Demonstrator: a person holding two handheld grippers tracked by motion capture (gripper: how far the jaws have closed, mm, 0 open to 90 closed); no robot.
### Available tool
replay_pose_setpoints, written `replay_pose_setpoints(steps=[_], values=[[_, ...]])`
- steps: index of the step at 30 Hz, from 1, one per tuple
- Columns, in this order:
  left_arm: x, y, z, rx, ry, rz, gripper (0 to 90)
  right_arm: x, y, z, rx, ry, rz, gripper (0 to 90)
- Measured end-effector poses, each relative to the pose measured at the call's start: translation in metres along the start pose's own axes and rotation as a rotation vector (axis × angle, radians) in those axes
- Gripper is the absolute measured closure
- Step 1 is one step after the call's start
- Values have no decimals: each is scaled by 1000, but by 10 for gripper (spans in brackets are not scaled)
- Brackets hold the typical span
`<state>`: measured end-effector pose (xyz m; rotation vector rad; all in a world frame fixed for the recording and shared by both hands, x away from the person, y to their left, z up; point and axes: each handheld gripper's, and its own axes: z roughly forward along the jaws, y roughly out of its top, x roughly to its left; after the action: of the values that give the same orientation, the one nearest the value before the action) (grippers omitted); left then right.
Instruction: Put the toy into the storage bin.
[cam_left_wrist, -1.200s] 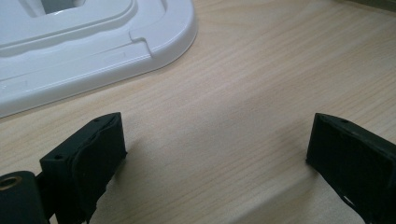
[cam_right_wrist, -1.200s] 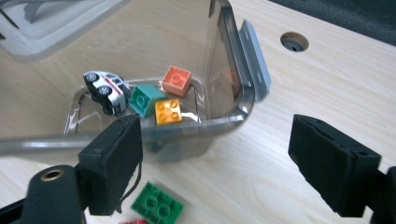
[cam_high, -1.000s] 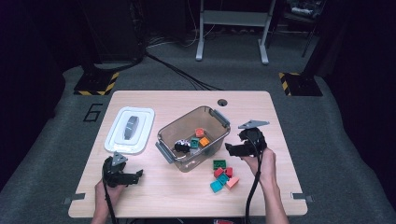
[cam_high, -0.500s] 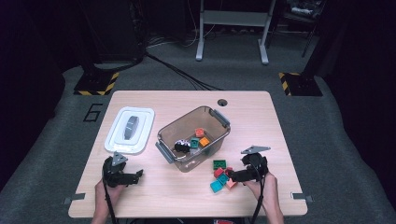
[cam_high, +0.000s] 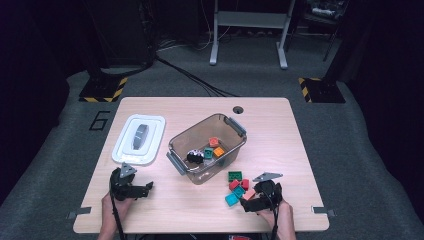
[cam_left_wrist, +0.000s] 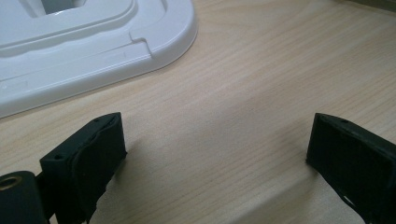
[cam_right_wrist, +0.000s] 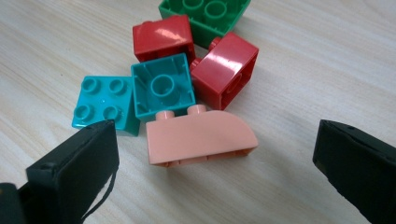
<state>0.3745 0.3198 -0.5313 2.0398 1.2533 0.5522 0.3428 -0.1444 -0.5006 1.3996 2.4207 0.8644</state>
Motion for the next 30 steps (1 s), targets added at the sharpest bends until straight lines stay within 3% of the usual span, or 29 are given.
replay_pose_setpoints(steps=[4, 8, 11, 12, 13, 15, 21, 23, 30], values=[[0, 0, 0, -1, 0, 0, 42, 3, -3, 2, 10, -34, -12, 94], [0, 0, 0, 0, 1, 0, 42, 2, -4, 1, 4, -34, -38, 243], [0, 0, 0, 0, 1, -1, 42, 5, -5, 0, 7, -40, -24, 311], [0, 0, 0, -1, 0, -1, 42, 6, -5, -1, 15, -32, -18, 324], [0, 0, 0, -1, 0, -1, 42, 5, -5, 0, 3, -38, -54, 330], [0, 0, 0, 0, 0, 1, 42, 8, -5, -1, 8, -41, -29, 333], [0, 0, 0, 0, 1, 0, 42, 6, -2, 1, 8, -51, -64, 415], [0, 0, 0, 0, 1, 0, 42, 8, -1, 1, 18, -56, -43, 423], [0, 0, 0, 0, -1, 0, 43, 6, 1, -2, 5, -65, -57, 427]])
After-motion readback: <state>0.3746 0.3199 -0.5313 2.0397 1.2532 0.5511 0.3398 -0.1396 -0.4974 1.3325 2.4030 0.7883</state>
